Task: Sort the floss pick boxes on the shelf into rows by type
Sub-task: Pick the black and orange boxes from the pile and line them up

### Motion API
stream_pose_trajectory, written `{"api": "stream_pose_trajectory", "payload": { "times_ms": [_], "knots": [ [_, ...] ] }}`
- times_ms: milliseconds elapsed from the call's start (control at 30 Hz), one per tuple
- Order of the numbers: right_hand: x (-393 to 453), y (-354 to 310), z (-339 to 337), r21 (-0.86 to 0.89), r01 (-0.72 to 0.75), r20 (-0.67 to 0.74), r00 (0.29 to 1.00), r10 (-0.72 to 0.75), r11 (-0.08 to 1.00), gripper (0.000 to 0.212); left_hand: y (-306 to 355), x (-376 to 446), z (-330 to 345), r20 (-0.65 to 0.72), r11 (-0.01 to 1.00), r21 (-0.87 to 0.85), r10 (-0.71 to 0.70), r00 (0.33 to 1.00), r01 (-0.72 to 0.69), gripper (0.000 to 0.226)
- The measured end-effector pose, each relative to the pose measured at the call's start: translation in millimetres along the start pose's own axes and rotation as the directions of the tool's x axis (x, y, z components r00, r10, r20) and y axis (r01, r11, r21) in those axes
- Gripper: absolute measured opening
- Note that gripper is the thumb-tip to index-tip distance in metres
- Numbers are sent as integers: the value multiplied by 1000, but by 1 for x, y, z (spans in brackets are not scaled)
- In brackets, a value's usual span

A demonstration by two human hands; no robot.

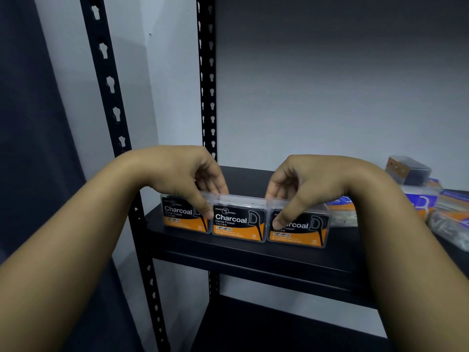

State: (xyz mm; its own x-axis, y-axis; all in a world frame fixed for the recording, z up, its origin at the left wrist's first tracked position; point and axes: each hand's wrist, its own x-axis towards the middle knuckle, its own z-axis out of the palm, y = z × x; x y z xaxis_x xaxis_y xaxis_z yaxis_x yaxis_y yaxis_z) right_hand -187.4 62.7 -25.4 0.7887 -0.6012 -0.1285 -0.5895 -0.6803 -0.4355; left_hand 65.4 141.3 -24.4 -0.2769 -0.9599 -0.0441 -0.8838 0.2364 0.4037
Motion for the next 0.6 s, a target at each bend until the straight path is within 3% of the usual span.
{"api": "stream_pose_trajectory", "payload": {
  "times_ms": [167, 267, 333, 433, 600],
  "knots": [
    [2, 0, 2, 53, 24, 1, 1000, -24, 998, 42, 2, -1, -4, 50, 1000, -1, 12, 999, -12, 51],
    [6, 0, 4, 71, 37, -17, 999, -36, 997, 43, 6, -5, -17, -75, 996, -70, 49, 996, -54, 61],
    [8, -1, 6, 67, 42, -30, 999, -40, 997, 43, 10, -3, -24, -187, 995, -75, 50, 981, -65, 55],
    [9, -1, 8, 54, 52, -39, 998, -50, 997, 42, 11, 6, -29, -250, 997, 71, -24, 968, 43, 45],
    [9, 0, 8, 57, 73, -36, 997, -71, 996, 39, 1, 18, -29, -249, 938, 243, -185, 951, 246, 58]
  ]
}}
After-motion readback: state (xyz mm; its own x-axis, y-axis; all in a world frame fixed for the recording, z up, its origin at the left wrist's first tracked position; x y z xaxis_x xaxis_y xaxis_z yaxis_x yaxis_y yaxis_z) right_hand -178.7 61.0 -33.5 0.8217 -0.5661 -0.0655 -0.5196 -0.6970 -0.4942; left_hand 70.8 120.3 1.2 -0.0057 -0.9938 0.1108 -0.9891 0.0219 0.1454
